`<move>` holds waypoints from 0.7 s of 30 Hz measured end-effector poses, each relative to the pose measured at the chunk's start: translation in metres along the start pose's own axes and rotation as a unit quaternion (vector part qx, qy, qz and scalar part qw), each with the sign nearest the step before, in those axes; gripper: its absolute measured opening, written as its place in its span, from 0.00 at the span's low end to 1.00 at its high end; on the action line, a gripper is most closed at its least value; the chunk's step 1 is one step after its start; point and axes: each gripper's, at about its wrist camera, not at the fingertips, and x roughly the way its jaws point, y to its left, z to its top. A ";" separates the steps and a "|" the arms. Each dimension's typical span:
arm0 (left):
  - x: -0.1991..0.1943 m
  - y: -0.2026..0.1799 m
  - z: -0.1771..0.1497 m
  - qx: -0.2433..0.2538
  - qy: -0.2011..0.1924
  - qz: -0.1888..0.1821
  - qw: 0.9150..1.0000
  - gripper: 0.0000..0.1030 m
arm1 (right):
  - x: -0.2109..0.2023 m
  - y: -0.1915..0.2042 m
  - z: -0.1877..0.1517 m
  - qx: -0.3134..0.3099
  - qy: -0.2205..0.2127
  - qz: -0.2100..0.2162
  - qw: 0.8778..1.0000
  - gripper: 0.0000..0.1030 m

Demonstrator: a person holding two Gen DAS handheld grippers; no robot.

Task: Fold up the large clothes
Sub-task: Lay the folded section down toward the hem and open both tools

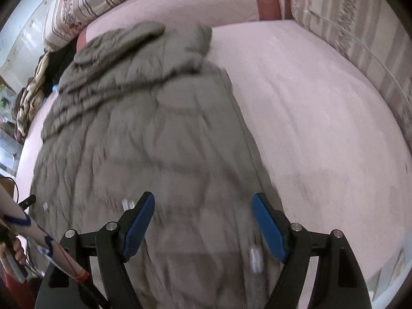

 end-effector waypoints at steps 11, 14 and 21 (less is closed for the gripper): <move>-0.049 -0.012 -0.062 0.022 -0.051 0.066 0.996 0.49 | -0.025 -0.008 -0.082 -0.014 0.004 -0.018 1.000 0.80; -0.064 -0.015 -0.076 0.032 -0.071 0.095 0.992 0.49 | -0.039 -0.005 -0.094 -0.023 -0.011 -0.027 0.999 0.80; -0.090 -0.012 -0.085 0.014 -0.096 0.097 0.991 0.49 | -0.072 -0.010 -0.097 -0.019 -0.064 -0.053 0.996 0.80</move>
